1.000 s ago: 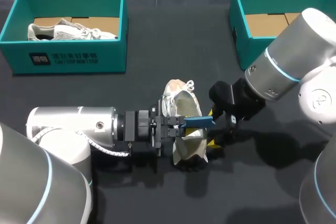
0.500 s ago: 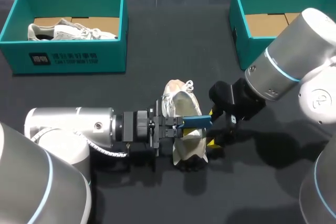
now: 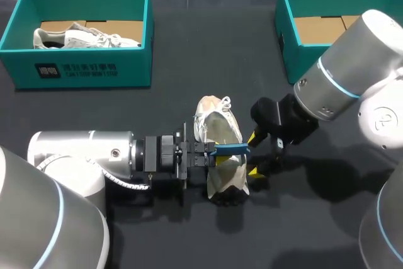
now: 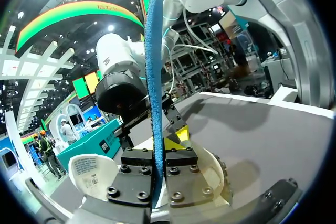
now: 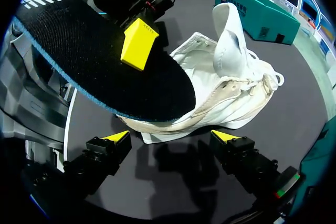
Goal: Take the shoe out of the shoebox, open the shoe tongue, remove and reinsert the insole, then place the shoe into the shoebox
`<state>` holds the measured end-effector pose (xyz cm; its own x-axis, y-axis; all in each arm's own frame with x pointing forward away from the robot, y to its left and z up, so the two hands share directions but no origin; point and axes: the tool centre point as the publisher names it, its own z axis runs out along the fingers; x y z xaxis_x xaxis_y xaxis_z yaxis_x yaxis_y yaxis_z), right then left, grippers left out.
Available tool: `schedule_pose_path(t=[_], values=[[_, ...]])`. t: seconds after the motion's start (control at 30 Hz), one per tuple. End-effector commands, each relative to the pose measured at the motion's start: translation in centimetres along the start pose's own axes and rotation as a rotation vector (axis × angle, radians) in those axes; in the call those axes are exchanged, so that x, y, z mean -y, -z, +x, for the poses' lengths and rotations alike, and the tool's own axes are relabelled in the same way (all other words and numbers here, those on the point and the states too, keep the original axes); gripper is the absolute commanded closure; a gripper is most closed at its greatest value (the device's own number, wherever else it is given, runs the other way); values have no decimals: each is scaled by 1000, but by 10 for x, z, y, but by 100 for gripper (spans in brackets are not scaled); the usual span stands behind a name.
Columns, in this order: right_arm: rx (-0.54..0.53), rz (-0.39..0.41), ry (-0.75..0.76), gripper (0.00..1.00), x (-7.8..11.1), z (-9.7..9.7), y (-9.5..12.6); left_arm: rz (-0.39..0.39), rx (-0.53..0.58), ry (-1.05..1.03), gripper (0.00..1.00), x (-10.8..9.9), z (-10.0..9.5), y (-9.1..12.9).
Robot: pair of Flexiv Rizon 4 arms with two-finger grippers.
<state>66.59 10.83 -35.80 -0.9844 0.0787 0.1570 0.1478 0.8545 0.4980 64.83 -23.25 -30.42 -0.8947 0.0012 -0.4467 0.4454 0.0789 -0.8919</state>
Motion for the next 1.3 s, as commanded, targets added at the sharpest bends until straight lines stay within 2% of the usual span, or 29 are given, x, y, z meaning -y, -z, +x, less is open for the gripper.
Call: schedule_pose_path(t=[0.03, 0.4, 1.07, 1.3], values=[[4, 3, -1, 0, -1, 1, -1, 0, 4, -3, 100, -7, -1, -3], [4, 3, -1, 0, -1, 1, -1, 6, -8, 6, 100, -27, -4, -3], [4, 3, -1, 0, -1, 1, -1, -101, -11, 3, 100, -60, -8, -2], [4, 3, -1, 0, -1, 1, -1, -95, -13, 30, 100, -55, -9, -1]])
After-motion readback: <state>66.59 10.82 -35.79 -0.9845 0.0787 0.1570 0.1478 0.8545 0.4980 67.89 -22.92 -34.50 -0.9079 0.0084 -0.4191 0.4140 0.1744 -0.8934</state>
